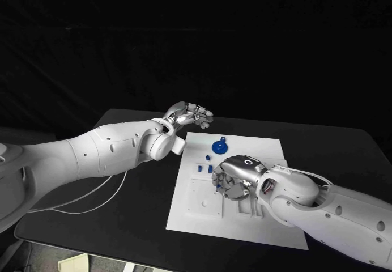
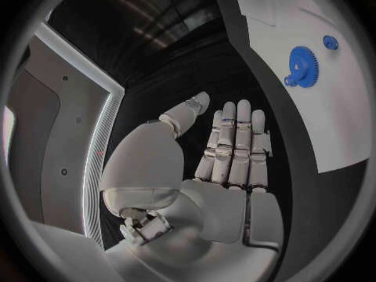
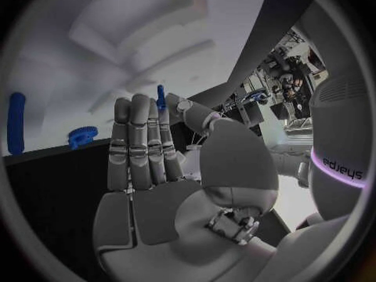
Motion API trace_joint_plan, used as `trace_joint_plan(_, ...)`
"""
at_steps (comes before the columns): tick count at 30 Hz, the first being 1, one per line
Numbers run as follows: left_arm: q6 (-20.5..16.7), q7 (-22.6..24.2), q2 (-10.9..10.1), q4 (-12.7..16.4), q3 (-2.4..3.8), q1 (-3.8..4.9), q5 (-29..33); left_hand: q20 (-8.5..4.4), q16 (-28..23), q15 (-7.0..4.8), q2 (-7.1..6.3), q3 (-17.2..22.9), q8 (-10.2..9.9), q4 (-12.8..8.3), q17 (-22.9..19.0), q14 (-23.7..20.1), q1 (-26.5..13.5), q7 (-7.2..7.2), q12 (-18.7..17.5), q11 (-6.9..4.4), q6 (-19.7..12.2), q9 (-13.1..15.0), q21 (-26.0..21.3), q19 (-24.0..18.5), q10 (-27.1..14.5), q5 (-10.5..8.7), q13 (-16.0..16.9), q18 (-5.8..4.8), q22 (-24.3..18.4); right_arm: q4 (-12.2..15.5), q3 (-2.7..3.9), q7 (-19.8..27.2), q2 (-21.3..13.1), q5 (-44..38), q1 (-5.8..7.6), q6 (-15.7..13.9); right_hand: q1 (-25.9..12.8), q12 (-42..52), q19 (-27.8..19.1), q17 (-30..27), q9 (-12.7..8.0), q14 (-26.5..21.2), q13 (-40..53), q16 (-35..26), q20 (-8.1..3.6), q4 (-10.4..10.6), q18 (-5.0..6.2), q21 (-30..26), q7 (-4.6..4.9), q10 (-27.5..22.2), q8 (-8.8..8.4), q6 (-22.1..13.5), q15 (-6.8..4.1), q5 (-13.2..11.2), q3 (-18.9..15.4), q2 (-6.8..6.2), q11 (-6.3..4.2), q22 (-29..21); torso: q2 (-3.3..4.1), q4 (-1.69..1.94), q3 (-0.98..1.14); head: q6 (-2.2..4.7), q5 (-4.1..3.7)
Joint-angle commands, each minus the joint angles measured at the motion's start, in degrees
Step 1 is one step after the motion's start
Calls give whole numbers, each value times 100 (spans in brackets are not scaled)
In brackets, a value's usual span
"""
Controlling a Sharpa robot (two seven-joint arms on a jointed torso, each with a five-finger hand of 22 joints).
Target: Assemble the parts on the task board
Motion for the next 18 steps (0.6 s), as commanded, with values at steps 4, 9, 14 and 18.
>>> trace_joint_plan(4, 64, 35, -8, 18, 5, 6, 37, 14, -38, 20, 15, -26, 18, -15, 12, 39, -28, 3, -12, 24, -44, -9, -23, -14, -26, 33, -7, 67, 9, -39, 1, -46, 36, -217, -30, 12, 16, -16, 29, 5, 8, -1, 9, 36, 6, -37, 78, 31, 24, 45, 8, 32, -56, 36, 2, 29, -4, 7, -2, -11, 5, -40, 31)
trace_joint_plan(9, 69, 36, -7, 26, 5, 6, 37, 15, -46, 22, 14, -27, 15, -14, 20, 39, -30, 6, -13, 26, -51, -11, -27, -15, -30, 32, -9, 66, 11, -71, -4, -46, 47, -231, -65, 13, 17, -18, 30, 6, 9, 0, 12, 38, 6, -38, 78, 32, 23, 47, 8, 34, -57, 38, 3, 26, -5, 8, 0, -10, -2, -43, 20)
trace_joint_plan(14, 74, 28, -8, 40, 5, 6, 37, 16, -52, 22, 15, -27, 14, -13, 25, 39, -30, 7, -13, 27, -54, -12, -29, -16, -31, 31, -11, 66, 12, -84, -5, -45, 67, -235, -83, 3, 18, -19, 31, 7, 11, 1, 15, 39, 5, -38, 78, 33, 23, 49, 8, 35, -57, 38, 3, 25, -5, 10, -2, -7, -1, -40, -17)
trace_joint_plan(18, 76, 25, -5, 40, 5, 6, 37, 17, -57, 23, 15, -27, 14, -13, 30, 39, -31, 9, -14, 28, -56, -13, -31, -16, -33, 31, -12, 66, 14, -74, -6, -39, 80, -235, -89, 3, 19, -20, 32, 7, 12, 2, 17, 40, 5, -37, 78, 33, 23, 50, 8, 36, -57, 38, 4, 25, -5, 10, -2, -5, -4, -43, -8)
